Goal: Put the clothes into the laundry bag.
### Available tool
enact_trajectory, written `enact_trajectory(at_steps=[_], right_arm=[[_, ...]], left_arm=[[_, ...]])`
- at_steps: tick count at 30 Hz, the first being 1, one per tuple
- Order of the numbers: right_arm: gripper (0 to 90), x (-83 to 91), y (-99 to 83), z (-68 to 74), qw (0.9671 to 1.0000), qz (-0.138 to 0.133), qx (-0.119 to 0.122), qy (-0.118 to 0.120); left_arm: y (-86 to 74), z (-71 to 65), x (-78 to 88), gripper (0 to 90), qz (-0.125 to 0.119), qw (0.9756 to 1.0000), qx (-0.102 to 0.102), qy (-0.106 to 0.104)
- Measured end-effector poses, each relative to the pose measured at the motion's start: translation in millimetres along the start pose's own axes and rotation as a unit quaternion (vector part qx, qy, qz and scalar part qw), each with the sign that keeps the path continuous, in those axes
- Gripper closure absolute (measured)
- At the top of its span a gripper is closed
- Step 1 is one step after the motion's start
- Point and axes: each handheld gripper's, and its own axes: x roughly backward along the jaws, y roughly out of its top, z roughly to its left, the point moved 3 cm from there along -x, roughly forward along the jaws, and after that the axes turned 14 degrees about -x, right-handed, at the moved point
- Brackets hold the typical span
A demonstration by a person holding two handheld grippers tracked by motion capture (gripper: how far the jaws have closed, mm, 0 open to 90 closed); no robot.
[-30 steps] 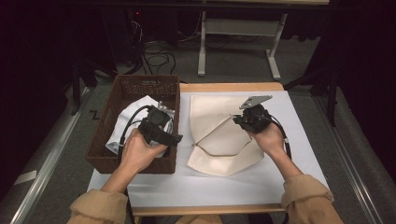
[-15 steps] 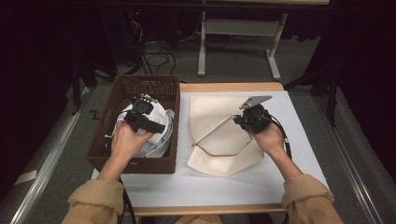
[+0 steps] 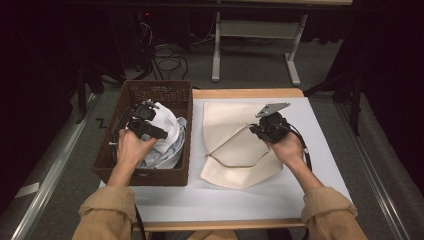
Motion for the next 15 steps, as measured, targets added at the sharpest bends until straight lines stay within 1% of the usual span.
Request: enact_trajectory(at_steps=[3, 4, 7, 9, 12, 15], right_arm=[[86.8, 0.0, -0.2, 0.9, 1.0, -0.002, 0.003, -0.001], [86.8, 0.0, -0.5, 1.3, 1.0, 0.0, 0.0, -0.001], [86.8, -0.5, 0.1, -0.3, 1.0, 0.003, 0.004, -0.002], [86.8, -0.5, 0.4, -0.6, 1.0, 0.003, 0.003, -0.003], [86.7, -0.8, 0.5, -0.2, 1.0, 0.003, 0.002, -0.005], [86.7, -1.4, 0.1, 1.4, 1.0, 0.007, 0.005, -0.005]], left_arm=[[-1.8, 2.3, -9.8, 19.5, 0.002, 0.9999, 0.006, -0.009], [-2.1, 2.7, -13.4, 19.4, 0.006, 0.9999, 0.005, -0.01], [-3.0, 4.7, -25.5, 19.0, 0.018, 0.9997, 0.006, -0.016], [-3.4, 6.8, -32.7, 18.3, 0.026, 0.9993, 0.015, -0.021], [-5.1, 8.7, -42.3, 17.5, 0.032, 0.9989, 0.02, -0.028], [-6.5, 7.7, -47.5, 16.1, 0.045, 0.9982, 0.015, -0.037]])
